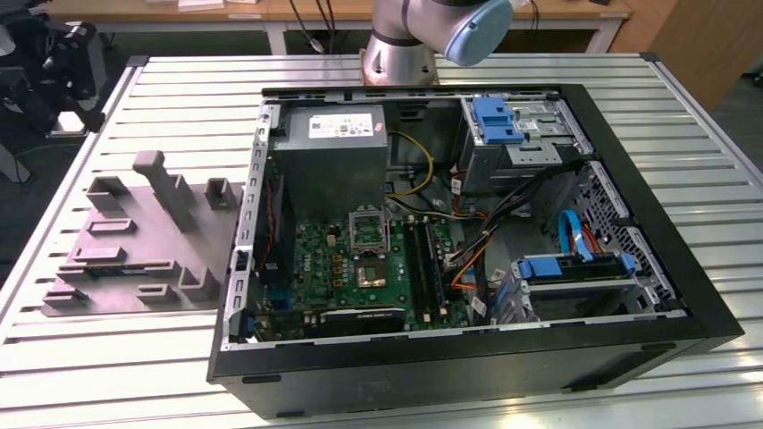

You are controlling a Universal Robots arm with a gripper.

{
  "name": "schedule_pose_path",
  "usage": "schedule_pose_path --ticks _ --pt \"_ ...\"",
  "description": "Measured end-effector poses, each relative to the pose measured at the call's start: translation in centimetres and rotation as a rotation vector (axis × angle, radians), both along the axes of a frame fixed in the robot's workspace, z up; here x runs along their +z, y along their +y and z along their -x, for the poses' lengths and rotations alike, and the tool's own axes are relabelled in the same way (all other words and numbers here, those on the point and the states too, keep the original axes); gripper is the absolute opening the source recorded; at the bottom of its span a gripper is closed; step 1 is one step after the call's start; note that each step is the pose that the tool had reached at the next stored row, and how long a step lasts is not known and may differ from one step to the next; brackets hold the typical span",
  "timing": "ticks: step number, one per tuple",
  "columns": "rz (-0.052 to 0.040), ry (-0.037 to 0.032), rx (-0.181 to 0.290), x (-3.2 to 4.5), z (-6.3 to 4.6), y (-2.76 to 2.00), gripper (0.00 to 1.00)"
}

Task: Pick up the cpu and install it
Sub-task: 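Pick up the cpu and move it towards the insertion slot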

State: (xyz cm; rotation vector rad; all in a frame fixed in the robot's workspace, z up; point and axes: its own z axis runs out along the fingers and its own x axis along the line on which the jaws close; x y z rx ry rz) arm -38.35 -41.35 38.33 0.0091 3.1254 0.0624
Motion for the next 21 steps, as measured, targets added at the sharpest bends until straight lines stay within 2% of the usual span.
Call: schedule_pose_path --ticks 1,21 --pt "-0.0001 -0.0001 0.000 0.00 -1.62 0.00 0.47" --pt "0.0000 -0.0001 0.000 0.00 -2.50 0.00 0.47"
